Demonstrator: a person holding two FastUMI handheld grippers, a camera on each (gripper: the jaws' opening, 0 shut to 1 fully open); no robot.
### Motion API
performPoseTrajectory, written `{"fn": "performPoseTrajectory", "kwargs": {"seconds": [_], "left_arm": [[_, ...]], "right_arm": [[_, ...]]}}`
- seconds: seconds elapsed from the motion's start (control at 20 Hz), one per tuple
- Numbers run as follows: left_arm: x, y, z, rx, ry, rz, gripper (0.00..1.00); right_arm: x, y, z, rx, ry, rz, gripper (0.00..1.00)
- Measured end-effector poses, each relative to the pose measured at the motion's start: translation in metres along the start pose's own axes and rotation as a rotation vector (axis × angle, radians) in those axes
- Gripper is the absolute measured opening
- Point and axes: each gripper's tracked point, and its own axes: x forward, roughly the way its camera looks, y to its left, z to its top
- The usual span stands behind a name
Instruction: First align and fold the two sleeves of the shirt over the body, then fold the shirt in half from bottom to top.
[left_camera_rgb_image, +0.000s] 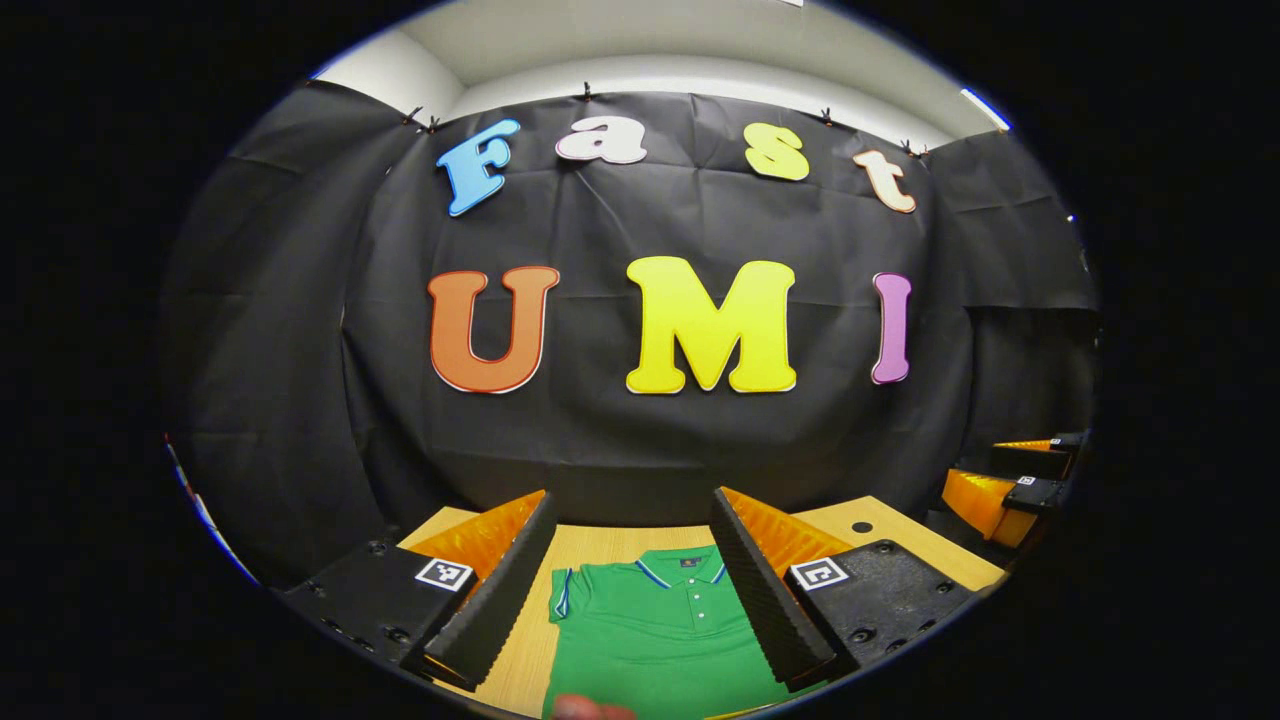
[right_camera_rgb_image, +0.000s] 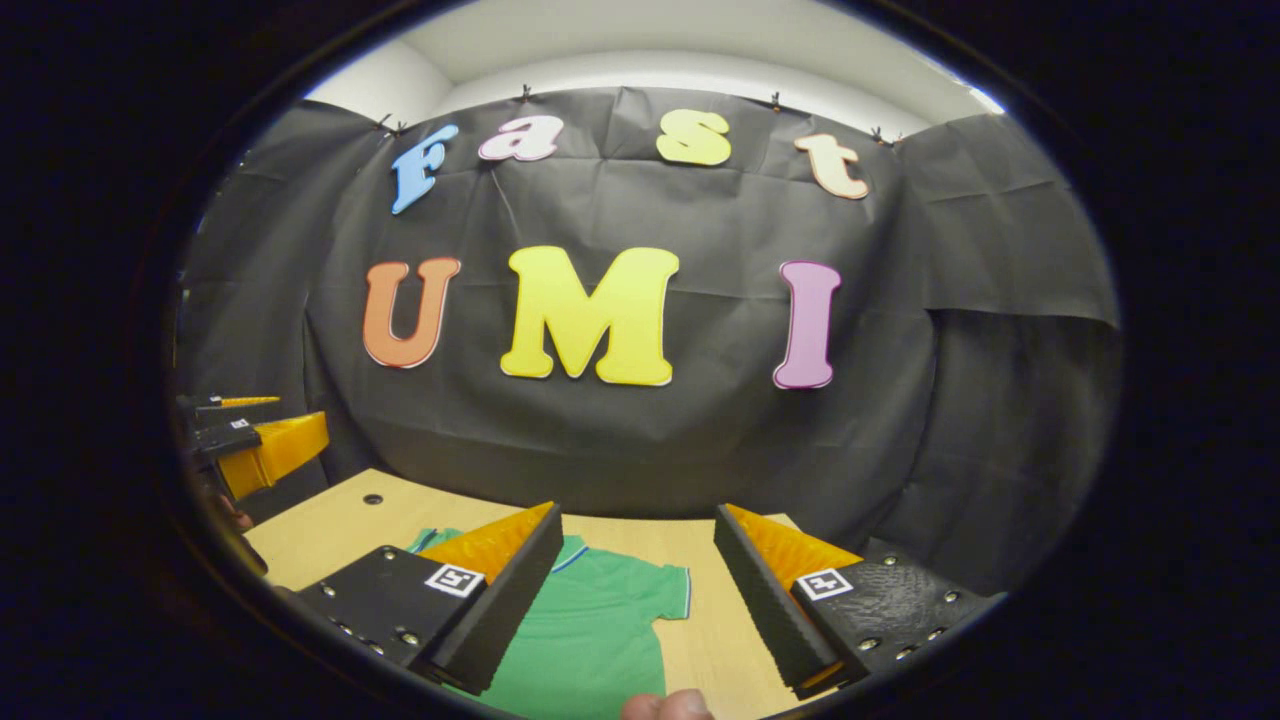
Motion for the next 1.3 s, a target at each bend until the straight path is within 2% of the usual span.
{"fn": "performPoseTrajectory", "kwargs": {"seconds": [0.35, 0.5, 0.65, 0.85, 1.1, 1.3], "left_arm": [[0.006, 0.013, -0.009, 0.000, 0.023, 0.047, 0.99], [0.012, 0.013, -0.014, -0.002, 0.038, 0.042, 0.99], [0.011, 0.013, -0.022, -0.007, 0.056, 0.032, 0.99], [0.004, 0.015, -0.045, -0.001, 0.131, 0.059, 0.99], [-0.005, 0.010, -0.059, 0.002, 0.193, 0.094, 1.00], [-0.012, 0.012, -0.078, -0.026, 0.262, 0.142, 1.00]], "right_arm": [[0.020, 0.003, -0.006, -0.001, 0.024, 0.031, 0.98], [0.040, -0.007, -0.023, 0.024, 0.080, 0.047, 0.96], [0.079, -0.035, -0.063, 0.036, 0.192, 0.033, 0.98], [0.146, -0.062, -0.137, 0.036, 0.353, 0.040, 0.98], [0.238, -0.083, -0.215, 0.018, 0.461, 0.033, 0.98], [0.293, -0.078, -0.266, -0.017, 0.513, 0.059, 0.98]]}}
